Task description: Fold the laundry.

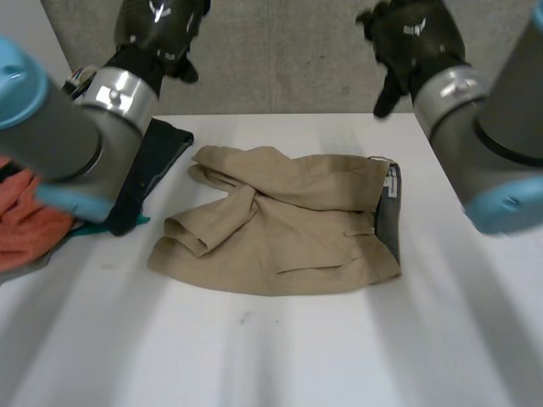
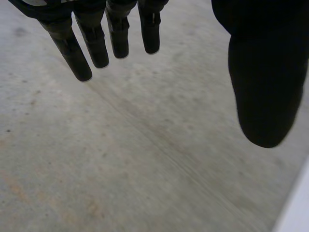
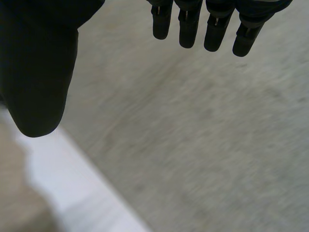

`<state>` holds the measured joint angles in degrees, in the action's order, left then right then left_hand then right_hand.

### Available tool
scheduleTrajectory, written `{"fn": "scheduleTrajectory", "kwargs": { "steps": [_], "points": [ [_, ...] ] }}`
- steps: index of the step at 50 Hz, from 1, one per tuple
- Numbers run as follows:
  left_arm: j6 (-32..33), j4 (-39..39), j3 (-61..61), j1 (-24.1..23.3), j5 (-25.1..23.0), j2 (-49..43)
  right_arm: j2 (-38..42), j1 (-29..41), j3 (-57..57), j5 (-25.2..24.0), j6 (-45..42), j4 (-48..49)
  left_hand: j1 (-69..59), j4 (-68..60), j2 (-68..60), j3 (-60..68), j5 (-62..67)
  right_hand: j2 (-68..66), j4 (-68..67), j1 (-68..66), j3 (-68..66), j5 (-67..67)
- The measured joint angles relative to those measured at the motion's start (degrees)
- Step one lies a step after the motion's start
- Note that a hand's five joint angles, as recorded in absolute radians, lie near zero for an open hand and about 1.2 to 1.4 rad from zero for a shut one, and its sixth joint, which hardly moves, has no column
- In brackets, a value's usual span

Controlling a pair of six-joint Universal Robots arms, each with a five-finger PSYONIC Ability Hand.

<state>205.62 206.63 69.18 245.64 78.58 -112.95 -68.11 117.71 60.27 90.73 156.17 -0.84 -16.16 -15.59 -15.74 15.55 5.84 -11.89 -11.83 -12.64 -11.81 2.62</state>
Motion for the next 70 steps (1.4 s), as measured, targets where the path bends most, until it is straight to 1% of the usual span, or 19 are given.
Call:
{"fn": "scheduleTrajectory", "kwargs": {
  "steps": [4,6,7,10,14,19,24,29,32,35,37,54,56,57,58,59,61,69,70],
  "points": [
    [3.6,-2.3,14.4,-1.1,-0.3,9.1,-4.9,-0.1,8.8,-2.0,0.0,-7.6,-9.8,-9.5,-9.4,9.3,9.3,-0.2,-0.6,-0.3,-0.6,0.4],
    [4.7,-3.1,19.7,-1.4,-0.4,11.9,-6.0,-0.1,12.2,-2.4,0.0,-10.0,-11.7,-11.4,-11.3,11.5,11.2,-1.5,-1.9,-0.9,-1.9,1.5],
    [5.4,-3.7,23.6,-1.5,-0.5,13.6,-6.7,-0.1,15.0,-2.7,0.0,-11.6,-16.7,-16.1,-15.8,16.0,15.8,-3.6,-3.7,-2.5,-3.7,3.1],
    [6.3,-4.6,30.5,-1.6,-0.7,15.9,-7.5,-0.1,20.5,-3.2,-0.1,-13.3,-21.7,-21.6,-21.4,21.5,21.2,-6.3,-6.3,-5.4,-6.4,5.8],
    [7.0,-5.1,37.2,-1.0,-0.8,16.4,-7.5,-0.2,27.5,-4.3,-0.3,-11.4,-21.1,-21.6,-21.3,21.6,21.2,-7.0,-7.7,-6.8,-7.7,7.4],
    [7.4,-5.4,41.9,1.4,-0.8,12.5,-6.2,-0.8,35.2,-6.3,-0.5,-2.7,-15.4,-16.0,-16.1,16.3,15.3,-8.1,-8.9,-8.1,-9.1,8.8],
    [8.4,-5.8,41.3,4.3,-0.8,6.6,-1.8,-2.1,38.0,-7.1,-0.6,6.1,-14.3,-14.5,-14.7,15.0,13.8,-13.2,-13.8,-12.9,-13.7,13.2],
    [11.7,-5.8,38.8,6.2,-0.8,1.6,3.1,-2.5,37.4,-7.1,-1.4,10.8,-13.5,-13.7,-13.9,14.2,13.0,-18.9,-19.2,-18.3,-19.1,18.5],
    [14.1,-5.9,37.5,7.2,-0.8,-0.4,5.8,-2.5,36.5,-6.9,-2.7,12.2,-13.5,-13.7,-13.9,14.3,13.0,-31.8,-31.6,-30.6,-31.6,30.7],
    [16.2,-5.9,36.7,8.3,-0.9,-1.5,7.7,-2.7,35.5,-6.7,-4.1,12.7,-13.5,-13.7,-13.9,14.3,13.0,-51.6,-51.2,-45.7,-51.2,49.8],
    [17.1,-5.9,36.3,8.8,-0.9,-1.9,8.4,-2.8,35.1,-6.6,-4.9,13.0,-13.5,-13.7,-13.9,14.3,13.0,-55.3,-55.4,-50.5,-55.3,54.1],
    [17.9,-5.9,31.5,9.4,-0.9,-7.9,8.5,-2.8,35.5,-6.4,-5.3,15.1,-25.3,-25.7,-25.9,26.0,25.3,-55.4,-56.4,-50.5,-56.0,54.6],
    [17.9,-6.0,30.9,9.4,-0.9,-8.4,8.5,-2.8,35.5,-6.4,-5.2,15.1,-34.1,-36.0,-36.0,36.1,35.3,-55.4,-56.4,-50.5,-56.0,54.6],
    [17.8,-6.0,30.7,9.3,-0.9,-8.5,8.5,-2.8,35.4,-6.3,-5.2,15.1,-35.1,-36.9,-37.2,37.2,36.2,-55.4,-56.4,-50.5,-56.0,54.6],
    [17.8,-6.0,30.6,9.3,-0.9,-8.5,8.4,-2.8,35.4,-6.3,-5.2,15.1,-45.1,-46.2,-46.6,46.5,45.4,-55.4,-56.4,-50.5,-56.0,54.6],
    [17.7,-6.0,30.5,9.2,-0.9,-8.4,8.3,-2.9,35.3,-6.2,-5.2,15.1,-48.4,-49.9,-49.6,49.5,48.9,-55.4,-56.4,-50.5,-56.0,54.6],
    [17.6,-6.0,30.4,8.9,-0.8,-7.9,7.9,-3.0,35.2,-5.9,-5.2,15.0,-48.8,-52.3,-52.0,51.8,50.8,-55.4,-56.4,-50.5,-56.0,54.6],
    [14.1,-5.8,29.7,6.7,-0.1,3.1,-0.2,-3.1,33.2,-3.8,-6.0,13.3,-48.8,-52.9,-52.5,52.4,51.0,-55.4,-56.6,-50.5,-56.0,54.6],
    [11.8,-5.8,28.9,6.2,0.0,7.7,-3.0,-3.1,31.8,-3.3,-6.5,11.6,-48.8,-52.9,-52.5,52.4,51.0,-55.4,-56.6,-50.5,-56.0,54.7]
  ]
}}
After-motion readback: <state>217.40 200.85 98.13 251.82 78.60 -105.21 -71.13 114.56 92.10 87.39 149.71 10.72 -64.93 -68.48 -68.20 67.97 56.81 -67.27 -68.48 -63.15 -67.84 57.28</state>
